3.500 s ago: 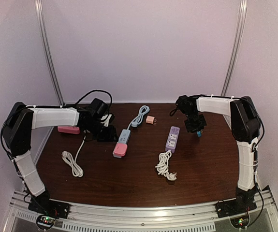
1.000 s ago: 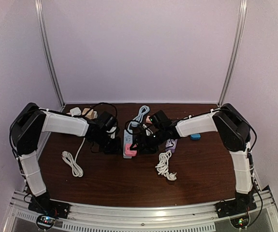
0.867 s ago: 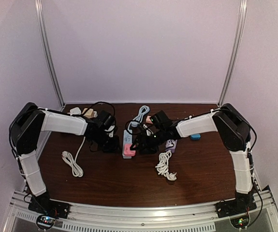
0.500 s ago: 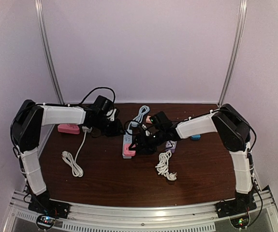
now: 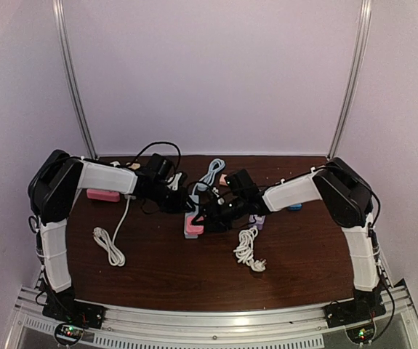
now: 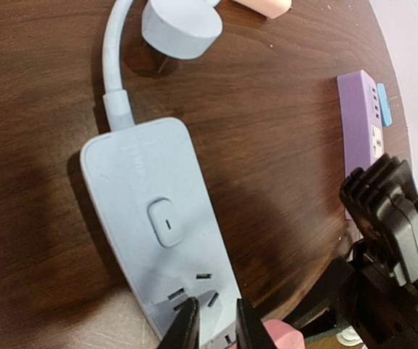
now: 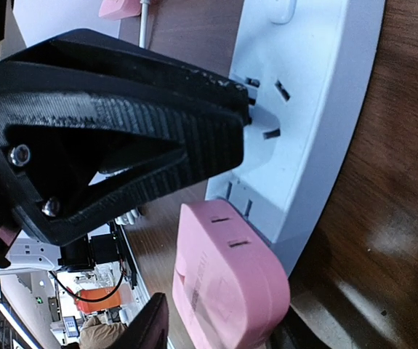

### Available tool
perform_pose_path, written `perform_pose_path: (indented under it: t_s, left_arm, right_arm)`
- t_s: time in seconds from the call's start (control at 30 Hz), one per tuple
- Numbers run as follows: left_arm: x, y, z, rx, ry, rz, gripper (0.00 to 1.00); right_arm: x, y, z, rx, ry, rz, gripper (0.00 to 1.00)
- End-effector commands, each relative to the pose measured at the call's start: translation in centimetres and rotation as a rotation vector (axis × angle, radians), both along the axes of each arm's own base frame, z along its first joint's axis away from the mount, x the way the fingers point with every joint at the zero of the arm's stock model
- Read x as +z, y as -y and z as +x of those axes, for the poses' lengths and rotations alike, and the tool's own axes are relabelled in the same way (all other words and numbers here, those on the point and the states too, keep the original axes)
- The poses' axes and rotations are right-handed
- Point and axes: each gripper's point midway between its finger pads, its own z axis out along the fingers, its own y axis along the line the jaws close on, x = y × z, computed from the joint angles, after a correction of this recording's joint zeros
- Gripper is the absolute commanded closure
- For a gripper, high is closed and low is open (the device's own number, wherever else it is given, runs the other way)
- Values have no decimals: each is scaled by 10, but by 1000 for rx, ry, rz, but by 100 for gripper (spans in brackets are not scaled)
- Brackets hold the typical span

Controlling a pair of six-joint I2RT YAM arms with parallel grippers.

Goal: Pull the plug off the socket

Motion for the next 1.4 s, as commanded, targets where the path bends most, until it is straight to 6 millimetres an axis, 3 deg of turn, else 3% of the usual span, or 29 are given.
perform_pose_path:
  t_s: [0.0,0.13,0.3,0.5,0.7,1.1,1.37]
  left_arm:
    - [-25,-9,-11,13,-50,44,83]
    - [-36,-15,-17,27,-75,67,85]
    - [-41,-18,-20,33,-82,75,86]
    - [-51,-23,-24,39,-104,97,87]
    - [-64,-36,-29,59,-136,138,89]
    - [-90,-54,-35,63,-175,250,90]
    - [-96,-57,-36,57,-180,272,89]
  right_arm:
    - [11,-6,-1,11,16,47,59]
    - [15,-7,-4,13,24,58,65]
    - [11,-12,-7,19,5,74,62]
    - [15,-14,-5,7,-5,111,89]
    - [28,-16,-4,5,3,179,100]
    - [89,-19,-2,30,41,438,100]
    - [108,-12,-6,42,45,525,100]
